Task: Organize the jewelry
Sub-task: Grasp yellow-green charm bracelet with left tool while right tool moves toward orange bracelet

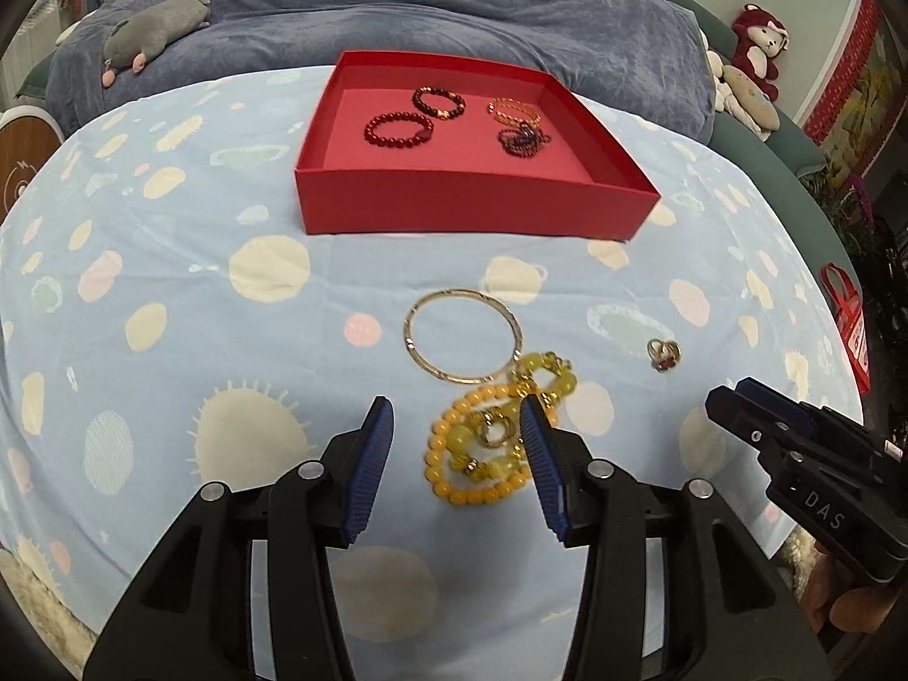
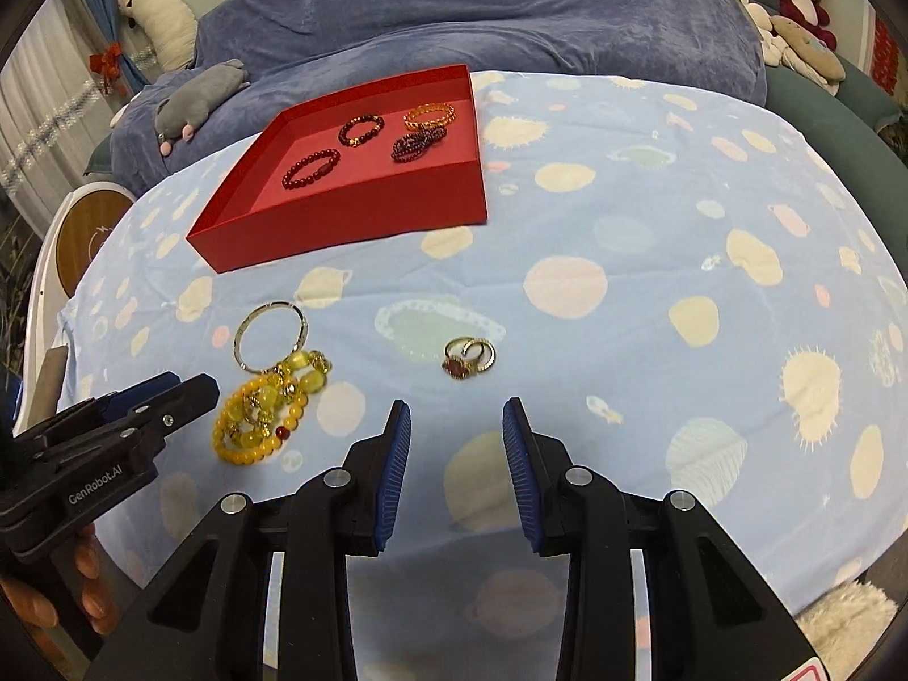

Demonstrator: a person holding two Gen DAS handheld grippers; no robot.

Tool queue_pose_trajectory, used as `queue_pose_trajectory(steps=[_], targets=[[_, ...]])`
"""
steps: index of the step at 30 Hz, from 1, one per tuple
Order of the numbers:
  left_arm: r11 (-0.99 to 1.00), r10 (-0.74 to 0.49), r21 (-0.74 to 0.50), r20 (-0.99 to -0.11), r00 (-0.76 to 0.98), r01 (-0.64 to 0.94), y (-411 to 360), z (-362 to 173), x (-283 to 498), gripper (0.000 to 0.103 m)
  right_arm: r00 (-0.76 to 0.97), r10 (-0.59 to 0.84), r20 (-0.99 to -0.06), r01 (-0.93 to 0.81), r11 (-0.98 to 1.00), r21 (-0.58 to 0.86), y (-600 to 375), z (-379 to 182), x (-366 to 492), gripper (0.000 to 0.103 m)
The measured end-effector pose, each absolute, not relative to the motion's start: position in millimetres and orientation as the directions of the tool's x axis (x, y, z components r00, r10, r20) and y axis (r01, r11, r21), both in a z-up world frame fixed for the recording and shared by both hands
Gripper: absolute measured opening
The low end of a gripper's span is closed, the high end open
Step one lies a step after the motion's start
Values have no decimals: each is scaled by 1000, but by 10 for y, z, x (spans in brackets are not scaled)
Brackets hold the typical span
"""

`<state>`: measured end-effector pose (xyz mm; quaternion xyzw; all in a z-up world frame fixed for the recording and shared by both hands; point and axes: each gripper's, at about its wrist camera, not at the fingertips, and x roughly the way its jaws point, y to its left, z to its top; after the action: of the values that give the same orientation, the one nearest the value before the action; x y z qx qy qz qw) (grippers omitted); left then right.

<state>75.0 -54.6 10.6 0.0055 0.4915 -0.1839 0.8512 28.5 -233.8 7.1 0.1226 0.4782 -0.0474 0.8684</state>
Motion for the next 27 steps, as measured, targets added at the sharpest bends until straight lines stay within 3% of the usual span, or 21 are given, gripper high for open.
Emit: queue_pose_trajectory(steps=[15, 17, 21, 27], targets=[[920, -305, -148, -853, 423, 364, -874, -66, 748, 42, 515, 55, -856, 226, 954, 197, -2335, -69, 103, 33], [916, -311, -151, -852, 421, 373, -913, -80, 765, 38, 514, 56, -856, 226, 954, 198, -2338, -73, 102, 33], [908, -321, -156, -855, 407, 388, -973, -95, 809, 11, 511, 59, -857, 229, 952, 203, -2340, -95, 93, 33], [903, -359, -195, -832, 422, 382, -897, 44, 792, 9, 517, 64, -854, 225, 952, 208, -2335, -97, 83, 33]])
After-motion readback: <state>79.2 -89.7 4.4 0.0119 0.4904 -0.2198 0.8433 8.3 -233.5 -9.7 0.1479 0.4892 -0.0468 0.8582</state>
